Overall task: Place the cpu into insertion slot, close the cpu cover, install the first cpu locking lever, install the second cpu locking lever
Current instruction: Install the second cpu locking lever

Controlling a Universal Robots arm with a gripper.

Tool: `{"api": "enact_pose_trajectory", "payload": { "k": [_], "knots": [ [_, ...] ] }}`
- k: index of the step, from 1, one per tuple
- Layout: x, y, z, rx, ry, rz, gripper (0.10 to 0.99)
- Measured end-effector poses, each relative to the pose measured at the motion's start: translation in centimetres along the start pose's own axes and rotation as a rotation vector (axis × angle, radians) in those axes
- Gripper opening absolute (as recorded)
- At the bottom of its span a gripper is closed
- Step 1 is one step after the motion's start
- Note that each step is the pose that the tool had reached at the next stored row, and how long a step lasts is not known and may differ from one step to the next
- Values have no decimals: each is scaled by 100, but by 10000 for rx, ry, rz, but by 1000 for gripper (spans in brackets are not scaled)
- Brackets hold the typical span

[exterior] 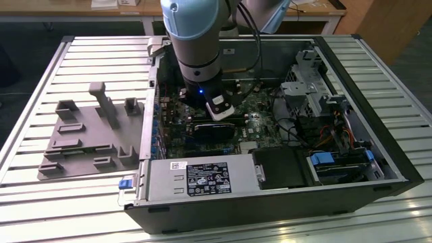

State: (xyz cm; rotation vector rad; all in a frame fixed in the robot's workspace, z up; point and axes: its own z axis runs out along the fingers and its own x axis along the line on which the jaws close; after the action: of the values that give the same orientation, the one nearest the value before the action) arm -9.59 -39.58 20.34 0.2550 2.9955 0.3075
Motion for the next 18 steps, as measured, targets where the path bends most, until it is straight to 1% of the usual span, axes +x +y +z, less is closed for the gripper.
{"api": "enact_pose_trajectory", "payload": {
  "k": [3, 5, 7, 8, 10, 12, 18],
  "knots": [
    [31, -10, 17, -63, 10, 7, 102],
    [59, -17, 29, -79, 11, 10, 102],
    [70, -22, 38, -114, 20, 15, 102],
    [71, -23, 42, -167, 29, 20, 102],
    [73, -25, 50, -324, 51, 44, 102],
    [76, -27, 57, -435, 69, 60, 102],
    [91, -36, 90, -575, 92, 78, 102]
  ]
}}
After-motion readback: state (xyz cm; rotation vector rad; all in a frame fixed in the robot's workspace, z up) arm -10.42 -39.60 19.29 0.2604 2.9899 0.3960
